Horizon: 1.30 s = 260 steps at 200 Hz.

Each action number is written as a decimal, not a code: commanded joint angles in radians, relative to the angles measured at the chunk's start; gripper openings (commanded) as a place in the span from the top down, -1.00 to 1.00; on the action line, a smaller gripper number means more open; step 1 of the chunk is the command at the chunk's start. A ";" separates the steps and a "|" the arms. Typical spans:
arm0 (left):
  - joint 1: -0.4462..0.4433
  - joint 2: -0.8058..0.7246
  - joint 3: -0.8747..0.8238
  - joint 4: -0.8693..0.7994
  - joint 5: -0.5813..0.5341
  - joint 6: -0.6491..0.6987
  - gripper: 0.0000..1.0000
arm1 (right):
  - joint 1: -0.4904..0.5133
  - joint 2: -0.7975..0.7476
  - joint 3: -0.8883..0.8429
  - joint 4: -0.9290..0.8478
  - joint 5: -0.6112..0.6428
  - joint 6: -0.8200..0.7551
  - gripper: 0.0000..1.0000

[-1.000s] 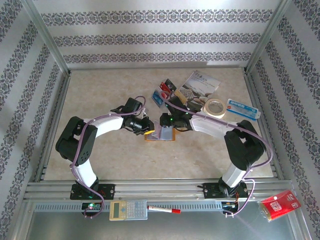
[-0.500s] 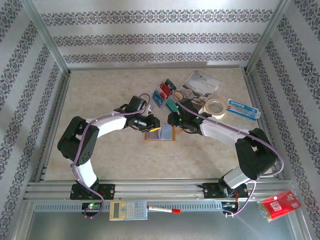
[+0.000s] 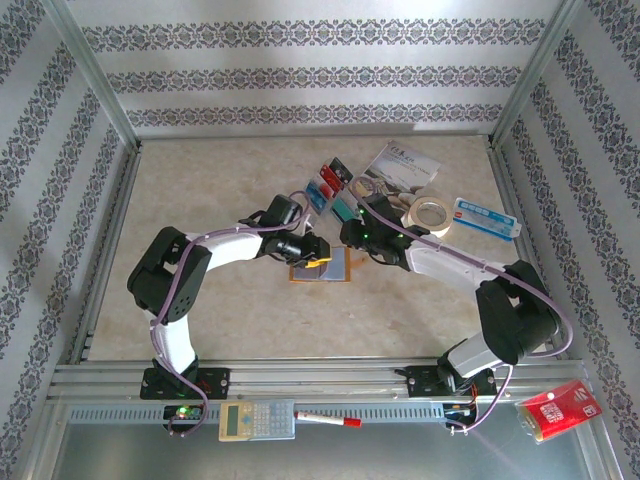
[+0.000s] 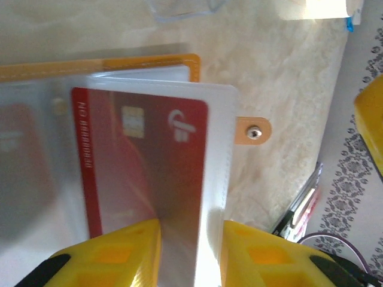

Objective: Take the credit cards out of the card holder

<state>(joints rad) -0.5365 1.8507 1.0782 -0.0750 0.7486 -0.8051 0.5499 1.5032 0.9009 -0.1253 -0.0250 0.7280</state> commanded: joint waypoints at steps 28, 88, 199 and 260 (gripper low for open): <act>0.004 -0.038 0.018 -0.013 -0.018 0.014 0.23 | -0.015 -0.038 -0.014 0.010 0.000 -0.037 0.36; 0.069 -0.075 -0.089 0.013 -0.096 -0.039 0.35 | 0.026 0.060 -0.009 -0.005 -0.080 -0.039 0.52; 0.064 0.005 -0.024 -0.036 -0.058 0.015 0.53 | 0.084 0.225 0.039 -0.051 -0.111 -0.006 0.60; 0.061 0.051 0.008 -0.036 -0.045 0.028 0.53 | 0.082 0.228 0.047 -0.068 -0.085 -0.002 0.54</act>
<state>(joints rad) -0.4702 1.8690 1.0634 -0.0822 0.6807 -0.8051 0.6308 1.7271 0.9321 -0.1692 -0.1390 0.7273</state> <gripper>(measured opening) 0.233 0.228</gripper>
